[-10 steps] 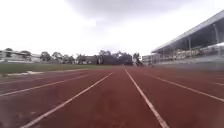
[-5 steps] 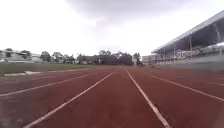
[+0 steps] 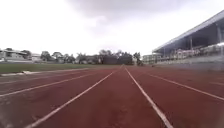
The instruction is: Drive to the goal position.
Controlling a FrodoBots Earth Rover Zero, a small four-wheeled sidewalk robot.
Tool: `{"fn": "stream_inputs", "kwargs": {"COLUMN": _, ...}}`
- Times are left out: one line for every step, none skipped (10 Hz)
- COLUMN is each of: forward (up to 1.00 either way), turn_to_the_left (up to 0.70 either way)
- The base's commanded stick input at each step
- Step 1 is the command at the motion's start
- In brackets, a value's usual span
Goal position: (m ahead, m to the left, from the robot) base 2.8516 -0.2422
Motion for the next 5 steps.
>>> {"fn": "stream_inputs", "kwargs": {"forward": 0.45, "turn_to_the_left": 0.00}}
{"fn": "stream_inputs", "kwargs": {"forward": 0.45, "turn_to_the_left": 0.00}}
{"fn": "stream_inputs", "kwargs": {"forward": 0.45, "turn_to_the_left": 0.00}}
{"fn": "stream_inputs", "kwargs": {"forward": 0.45, "turn_to_the_left": 0.00}}
{"fn": "stream_inputs", "kwargs": {"forward": 0.45, "turn_to_the_left": 0.00}}
